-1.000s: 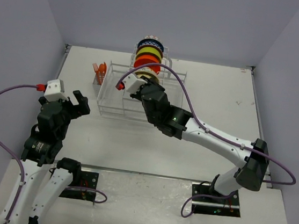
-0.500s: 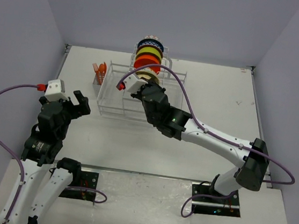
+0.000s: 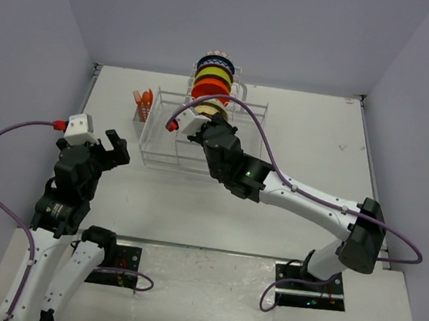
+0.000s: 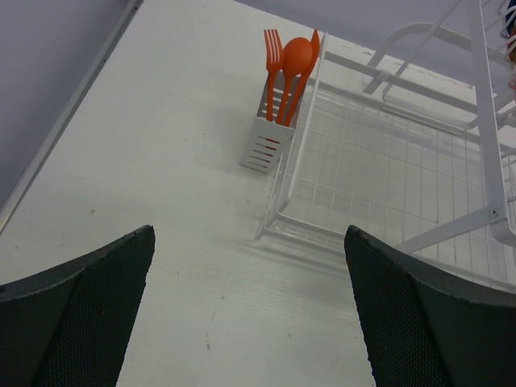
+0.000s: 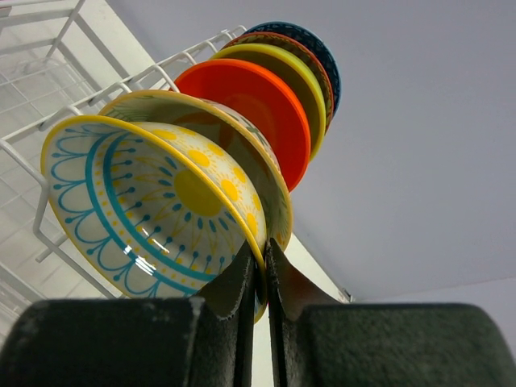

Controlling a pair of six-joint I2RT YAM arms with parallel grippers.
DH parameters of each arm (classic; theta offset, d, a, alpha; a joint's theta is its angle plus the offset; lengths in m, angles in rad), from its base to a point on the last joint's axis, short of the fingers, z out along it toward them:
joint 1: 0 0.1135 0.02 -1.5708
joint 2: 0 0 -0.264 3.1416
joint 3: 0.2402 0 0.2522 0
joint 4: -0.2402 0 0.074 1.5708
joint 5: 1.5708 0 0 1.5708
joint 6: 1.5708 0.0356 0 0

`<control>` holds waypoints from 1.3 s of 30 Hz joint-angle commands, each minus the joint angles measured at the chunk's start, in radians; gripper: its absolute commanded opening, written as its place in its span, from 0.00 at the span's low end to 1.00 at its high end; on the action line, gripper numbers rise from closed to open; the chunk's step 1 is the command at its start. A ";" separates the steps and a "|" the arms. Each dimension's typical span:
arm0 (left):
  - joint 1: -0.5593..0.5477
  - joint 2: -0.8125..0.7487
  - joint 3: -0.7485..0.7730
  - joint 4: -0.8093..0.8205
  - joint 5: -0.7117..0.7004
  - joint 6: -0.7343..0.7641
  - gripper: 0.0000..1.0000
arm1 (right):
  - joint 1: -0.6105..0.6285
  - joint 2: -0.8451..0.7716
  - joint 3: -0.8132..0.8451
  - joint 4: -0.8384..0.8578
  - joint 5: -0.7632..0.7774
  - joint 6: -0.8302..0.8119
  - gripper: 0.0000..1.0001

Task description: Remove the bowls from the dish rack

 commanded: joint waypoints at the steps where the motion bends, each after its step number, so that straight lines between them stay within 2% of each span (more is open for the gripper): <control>1: -0.005 0.006 0.007 0.028 -0.011 -0.001 1.00 | 0.006 -0.018 -0.002 0.088 0.030 -0.022 0.00; 16: -0.005 0.009 0.007 0.027 -0.016 -0.001 1.00 | 0.020 -0.072 -0.019 0.203 0.050 -0.096 0.00; 39: -0.005 0.012 0.010 0.025 -0.019 -0.001 1.00 | 0.017 -0.110 -0.016 0.156 0.030 -0.060 0.00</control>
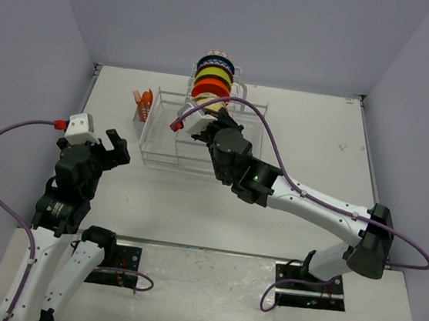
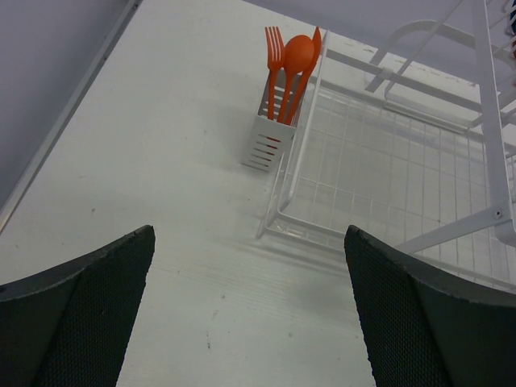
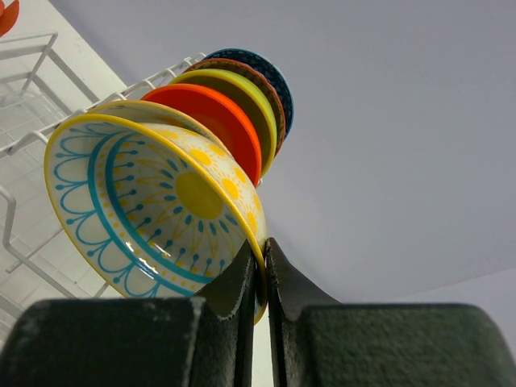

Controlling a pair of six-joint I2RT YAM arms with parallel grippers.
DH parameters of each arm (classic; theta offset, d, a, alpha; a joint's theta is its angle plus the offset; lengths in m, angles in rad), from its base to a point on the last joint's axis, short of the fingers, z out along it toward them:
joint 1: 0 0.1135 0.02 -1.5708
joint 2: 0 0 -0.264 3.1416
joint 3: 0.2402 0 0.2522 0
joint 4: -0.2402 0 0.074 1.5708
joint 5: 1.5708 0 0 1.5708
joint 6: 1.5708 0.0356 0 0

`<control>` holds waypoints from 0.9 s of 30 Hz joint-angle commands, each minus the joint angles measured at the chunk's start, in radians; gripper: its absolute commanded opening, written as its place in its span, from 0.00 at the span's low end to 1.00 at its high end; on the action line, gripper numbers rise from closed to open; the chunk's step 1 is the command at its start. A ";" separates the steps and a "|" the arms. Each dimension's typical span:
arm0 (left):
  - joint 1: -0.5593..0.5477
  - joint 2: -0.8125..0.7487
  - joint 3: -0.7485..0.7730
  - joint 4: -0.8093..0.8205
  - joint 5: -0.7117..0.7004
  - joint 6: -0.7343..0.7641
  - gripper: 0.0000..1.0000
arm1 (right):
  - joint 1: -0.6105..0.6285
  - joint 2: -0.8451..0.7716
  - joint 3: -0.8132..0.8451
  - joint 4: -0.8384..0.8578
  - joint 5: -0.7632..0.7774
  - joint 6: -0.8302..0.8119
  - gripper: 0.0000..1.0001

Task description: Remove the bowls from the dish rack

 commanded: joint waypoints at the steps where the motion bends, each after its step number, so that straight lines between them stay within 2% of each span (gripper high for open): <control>1: -0.005 0.003 0.010 0.027 -0.018 -0.001 1.00 | 0.001 -0.044 0.017 0.035 -0.001 0.035 0.00; 7: -0.005 0.001 0.010 0.027 -0.019 -0.001 1.00 | 0.000 -0.075 0.031 -0.040 -0.021 0.097 0.00; 24: -0.005 -0.005 0.008 0.025 -0.025 -0.002 1.00 | 0.000 -0.128 0.055 -0.077 -0.012 0.135 0.00; 27: -0.005 -0.005 0.008 0.025 -0.027 -0.002 1.00 | -0.002 -0.147 0.067 -0.124 -0.024 0.176 0.00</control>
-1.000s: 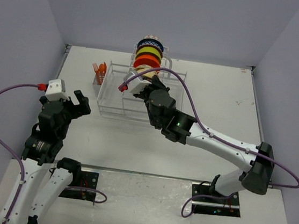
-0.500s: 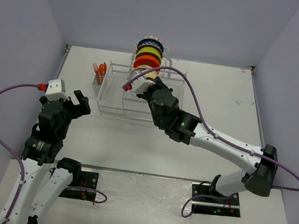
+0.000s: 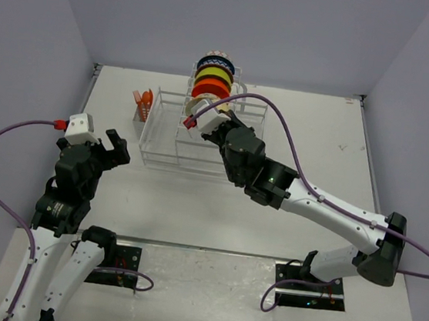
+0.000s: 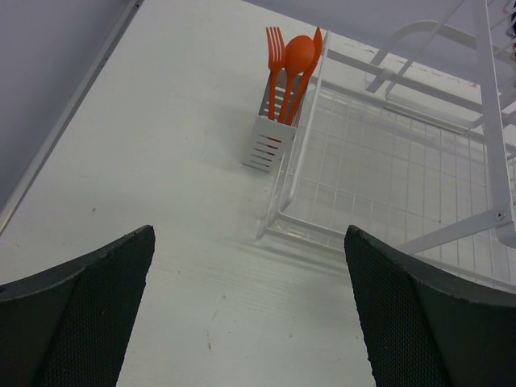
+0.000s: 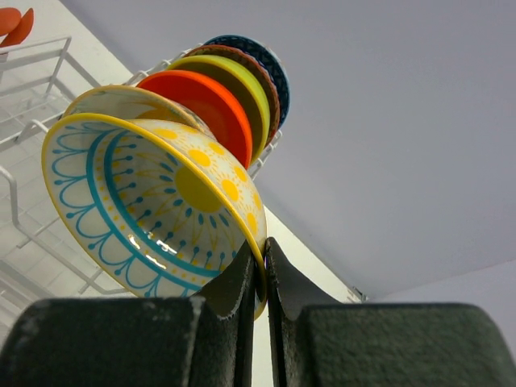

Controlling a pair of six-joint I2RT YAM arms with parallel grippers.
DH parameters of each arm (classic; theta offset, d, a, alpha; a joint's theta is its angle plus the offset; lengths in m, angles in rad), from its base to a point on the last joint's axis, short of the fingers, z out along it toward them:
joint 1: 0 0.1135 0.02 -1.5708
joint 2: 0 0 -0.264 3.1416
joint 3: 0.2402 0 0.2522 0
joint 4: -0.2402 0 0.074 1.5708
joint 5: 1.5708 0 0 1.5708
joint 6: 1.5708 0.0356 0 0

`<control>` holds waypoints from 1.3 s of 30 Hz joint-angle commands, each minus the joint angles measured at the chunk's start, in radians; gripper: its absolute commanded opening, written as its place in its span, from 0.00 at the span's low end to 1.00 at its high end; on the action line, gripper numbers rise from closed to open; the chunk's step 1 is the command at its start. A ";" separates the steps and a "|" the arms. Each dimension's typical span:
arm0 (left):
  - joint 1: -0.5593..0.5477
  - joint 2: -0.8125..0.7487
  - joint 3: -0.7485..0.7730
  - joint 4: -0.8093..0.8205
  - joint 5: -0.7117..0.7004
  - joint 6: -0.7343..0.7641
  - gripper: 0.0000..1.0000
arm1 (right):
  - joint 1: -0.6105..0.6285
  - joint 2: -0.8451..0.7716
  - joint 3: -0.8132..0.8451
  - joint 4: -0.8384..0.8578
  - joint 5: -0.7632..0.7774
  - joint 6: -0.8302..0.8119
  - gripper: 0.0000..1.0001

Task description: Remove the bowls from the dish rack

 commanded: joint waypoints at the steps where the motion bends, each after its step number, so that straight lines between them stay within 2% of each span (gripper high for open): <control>1: -0.005 -0.004 0.008 0.025 -0.024 -0.002 1.00 | 0.003 -0.068 0.069 -0.011 -0.017 0.066 0.00; 6: -0.005 -0.003 0.010 0.027 -0.022 -0.002 1.00 | -0.005 -0.148 0.112 -0.186 -0.102 0.254 0.00; 10: -0.004 0.000 0.008 0.027 -0.024 -0.002 1.00 | -0.019 -0.230 0.111 -0.234 -0.126 0.331 0.00; 13: -0.002 -0.001 0.008 0.028 -0.027 -0.002 1.00 | -0.107 -0.266 0.125 -0.317 -0.158 0.448 0.00; 14: -0.002 -0.001 0.008 0.028 -0.027 -0.002 1.00 | -0.211 -0.264 0.157 -0.356 -0.188 0.498 0.00; 16: -0.004 -0.001 0.007 0.030 -0.025 -0.001 1.00 | -0.343 -0.257 0.172 -0.413 -0.285 0.638 0.00; 17: -0.004 -0.001 0.007 0.030 -0.024 -0.001 1.00 | -0.488 -0.246 0.171 -0.418 -0.323 0.735 0.00; 19: -0.002 -0.003 0.007 0.034 -0.022 -0.001 1.00 | -0.652 -0.234 0.187 -0.464 -0.459 0.831 0.00; 20: 0.000 0.000 0.005 0.037 -0.024 0.001 1.00 | -0.830 -0.218 0.186 -0.478 -0.521 0.936 0.00; 21: 0.000 0.002 0.004 0.037 -0.024 0.001 1.00 | -0.918 -0.208 0.180 -0.479 -0.682 0.998 0.00; 22: 0.001 0.003 0.005 0.036 -0.027 -0.001 1.00 | -1.009 -0.191 0.156 -0.478 -0.772 1.046 0.00; 23: 0.006 0.009 0.005 0.036 -0.016 0.002 1.00 | -1.157 -0.162 0.148 -0.473 -0.850 1.127 0.00; 25: 0.006 0.011 0.005 0.039 -0.009 0.002 1.00 | -1.240 -0.024 0.138 -0.466 -1.025 1.183 0.00; 26: 0.006 0.011 0.004 0.042 0.004 0.007 1.00 | -1.275 0.049 0.143 -0.447 -1.050 1.187 0.00; 28: 0.006 0.011 0.002 0.044 0.010 0.007 1.00 | -1.234 0.064 0.138 -0.438 -0.916 1.195 0.00; 31: 0.006 0.011 0.001 0.045 0.010 0.007 1.00 | -1.234 0.017 0.102 -0.398 -0.931 1.232 0.00; 32: 0.006 0.011 0.002 0.044 0.008 0.006 1.00 | -1.217 0.001 0.096 -0.378 -0.884 1.224 0.00; 35: 0.006 0.006 0.002 0.045 0.008 0.005 1.00 | -1.205 -0.003 0.123 -0.423 -0.886 1.174 0.00; 37: 0.006 0.006 0.002 0.044 0.008 0.007 1.00 | -1.200 -0.039 0.029 -0.385 -0.899 1.187 0.00; 39: 0.009 0.008 0.004 0.044 0.010 0.006 1.00 | -1.200 -0.105 -0.080 -0.267 -0.905 1.239 0.00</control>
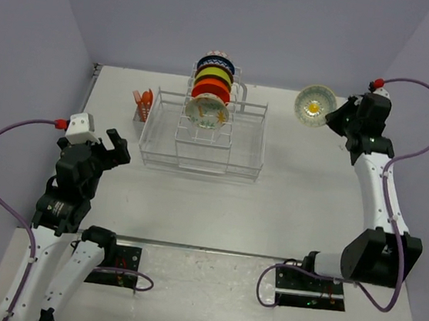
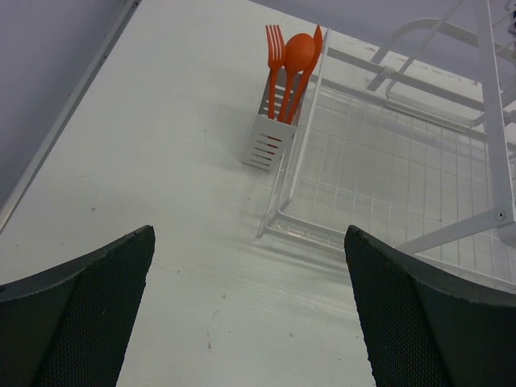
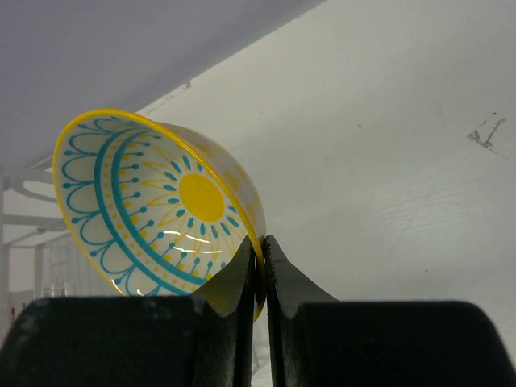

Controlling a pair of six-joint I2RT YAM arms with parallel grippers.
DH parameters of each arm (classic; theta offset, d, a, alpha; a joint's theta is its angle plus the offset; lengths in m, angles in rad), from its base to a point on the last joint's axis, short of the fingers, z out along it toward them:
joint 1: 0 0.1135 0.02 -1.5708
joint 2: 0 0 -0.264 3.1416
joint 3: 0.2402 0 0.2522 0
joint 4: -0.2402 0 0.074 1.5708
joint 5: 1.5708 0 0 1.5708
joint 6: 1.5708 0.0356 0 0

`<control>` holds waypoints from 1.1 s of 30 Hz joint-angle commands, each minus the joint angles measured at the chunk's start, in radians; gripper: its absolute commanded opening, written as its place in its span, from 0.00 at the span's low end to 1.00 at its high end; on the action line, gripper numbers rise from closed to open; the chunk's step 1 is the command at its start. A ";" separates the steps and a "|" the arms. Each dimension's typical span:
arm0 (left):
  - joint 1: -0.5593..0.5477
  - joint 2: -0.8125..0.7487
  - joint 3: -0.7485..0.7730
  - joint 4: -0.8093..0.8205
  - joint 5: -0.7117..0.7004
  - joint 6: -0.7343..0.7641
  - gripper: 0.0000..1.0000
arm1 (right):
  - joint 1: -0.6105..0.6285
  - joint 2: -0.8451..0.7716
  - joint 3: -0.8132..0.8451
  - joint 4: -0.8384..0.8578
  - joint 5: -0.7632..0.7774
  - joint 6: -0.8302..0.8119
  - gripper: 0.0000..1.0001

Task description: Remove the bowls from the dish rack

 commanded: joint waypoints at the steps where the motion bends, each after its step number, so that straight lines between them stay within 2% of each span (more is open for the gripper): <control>1: 0.008 0.000 0.004 0.040 0.009 0.007 1.00 | -0.006 -0.128 -0.162 0.195 -0.021 0.089 0.00; 3: 0.008 0.002 0.001 0.042 0.015 0.007 1.00 | -0.006 -0.124 -0.243 0.255 -0.024 0.135 0.00; 6: 0.006 0.002 -0.002 0.050 0.027 0.010 1.00 | -0.006 -0.054 -0.278 0.306 -0.076 0.179 0.00; 10: 0.006 0.000 -0.002 0.048 0.024 0.010 1.00 | -0.025 0.118 -0.206 0.283 -0.139 0.216 0.00; 15: 0.006 -0.003 -0.004 0.048 0.020 0.008 1.00 | -0.028 0.282 -0.141 0.237 -0.110 0.215 0.00; 18: 0.006 -0.001 -0.004 0.050 0.023 0.008 1.00 | -0.026 0.388 -0.065 0.149 -0.114 0.181 0.00; 28: 0.006 0.002 -0.002 0.047 0.015 0.008 1.00 | -0.029 0.409 -0.106 0.134 -0.114 0.155 0.04; 32: 0.006 0.000 -0.004 0.048 0.015 0.008 1.00 | -0.029 0.389 -0.143 0.144 -0.122 0.152 0.31; 33: 0.006 0.002 -0.004 0.048 0.015 0.008 1.00 | -0.029 0.378 -0.152 0.145 -0.116 0.150 0.42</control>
